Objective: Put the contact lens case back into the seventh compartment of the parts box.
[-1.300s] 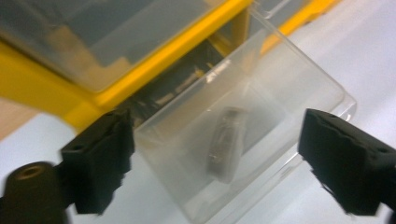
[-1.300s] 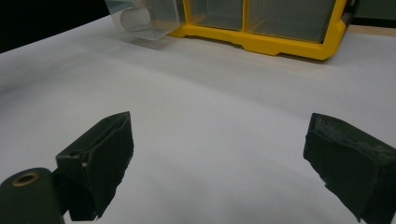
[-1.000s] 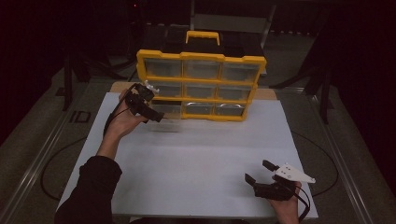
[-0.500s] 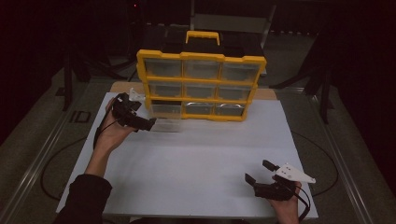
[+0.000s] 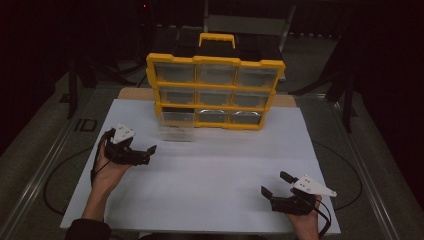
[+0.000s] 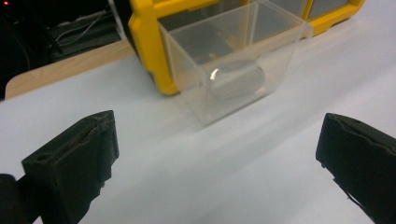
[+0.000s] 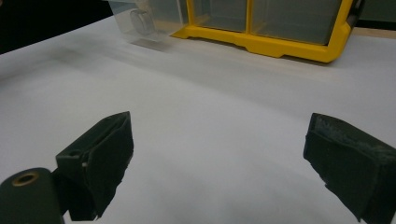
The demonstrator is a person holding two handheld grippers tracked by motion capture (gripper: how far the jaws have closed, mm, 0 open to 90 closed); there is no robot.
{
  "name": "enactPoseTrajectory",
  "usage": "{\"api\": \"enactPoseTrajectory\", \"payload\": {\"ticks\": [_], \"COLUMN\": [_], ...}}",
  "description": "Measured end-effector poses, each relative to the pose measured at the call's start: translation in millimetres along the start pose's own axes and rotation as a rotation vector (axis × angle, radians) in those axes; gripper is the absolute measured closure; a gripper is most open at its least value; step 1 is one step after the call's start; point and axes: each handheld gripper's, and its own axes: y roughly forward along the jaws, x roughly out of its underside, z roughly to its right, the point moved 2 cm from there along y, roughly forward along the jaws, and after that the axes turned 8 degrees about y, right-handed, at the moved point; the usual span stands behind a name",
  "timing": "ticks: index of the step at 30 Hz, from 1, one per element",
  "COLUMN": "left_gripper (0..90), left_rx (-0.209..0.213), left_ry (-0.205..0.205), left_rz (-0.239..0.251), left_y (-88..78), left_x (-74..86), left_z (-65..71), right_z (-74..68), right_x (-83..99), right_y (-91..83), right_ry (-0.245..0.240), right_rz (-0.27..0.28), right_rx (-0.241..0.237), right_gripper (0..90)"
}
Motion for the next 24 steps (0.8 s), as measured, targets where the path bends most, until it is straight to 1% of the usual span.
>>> {"api": "enactPoseTrajectory", "payload": {"ticks": [2,3,4,5,6,7,8,9,10,13,14,16,17,19,20,22,24], "left_gripper": [0.3,0.3,0.3,0.3,0.3,0.3,0.3,0.2,0.3,0.3,0.3,0.2,0.3,0.3,0.3,0.3,0.3], "left_rx": [-0.003,-0.003,-0.023,-0.026,-0.026,-0.026,-0.037,-0.037,-0.032,-0.032,-0.049,-0.07,-0.066,-0.066,-0.084,-0.083,-0.08], "left_ry": [-0.029,-0.029,-0.03,-0.034,-0.04,-0.04,-0.049,-0.049,-0.062,-0.062,-0.061,-0.064,-0.064,-0.068,-0.057,-0.057,-0.059], "left_rz": [0.028,0.028,0.042,0.057,0.069,0.069,0.098,0.098,0.125,0.125,0.151,0.168,0.182,0.191,0.211,0.221,0.217], "left_y": [-6.3,-6.3,-12.3,-17.1,-20.7,-20.7,-28.3,-28.3,-35.2,-35.2,-45.9,-50.0,-52.3,-54.3,-58.1,-59.2,-59.1], "left_x": [10.7,10.7,23.2,31.8,36.6,36.6,44.9,44.9,52.9,52.9,69.3,73.9,75.0,75.5,75.6,75.5,76.8], "left_z": [3.1,3.1,8.4,11.7,13.3,13.3,16.0,16.0,18.6,18.6,22.9,24.5,24.6,24.6,24.7,24.3,23.4], "right_z": [-0.3,-0.3,-0.7,-0.8,-0.8,-0.9,-0.9,-1.2,-1.5,-1.8,-3.2,-3.9,-3.9,-3.8,-3.5,-3.5,-3.7], "right_x": [-0.1,-0.1,-0.3,-1.1,-2.2,-2.8,-3.7,-4.2,-4.8,-5.2,-7.5,-10.6,-12.1,-13.2,-13.4,-13.0,-11.4], "right_y": [0.0,0.0,0.1,0.2,0.7,1.3,2.4,2.9,3.7,4.2,6.8,8.7,9.5,9.7,9.7,9.4,8.5], "right_ry": [-0.002,-0.002,-0.003,-0.008,-0.011,-0.014,-0.02,-0.022,-0.024,-0.025,-0.045,-0.056,-0.06,-0.065,-0.073,-0.072,-0.069], "right_rz": [0.001,0.001,0.003,0.012,0.016,0.019,0.024,0.026,0.026,0.027,0.032,0.042,0.047,0.048,0.049,0.048,0.047], "right_rx": [-0.004,-0.004,-0.005,-0.005,-0.004,-0.008,-0.011,-0.012,-0.011,-0.012,-0.021,-0.032,-0.033,-0.032,-0.031,-0.03,-0.032], "right_gripper": [8.3,8.3,8.2,8.2,8.3,8.2,8.3,8.2,8.2,8.3,8.3,8.3,8.3,8.3,8.3,8.3,8.3]}}
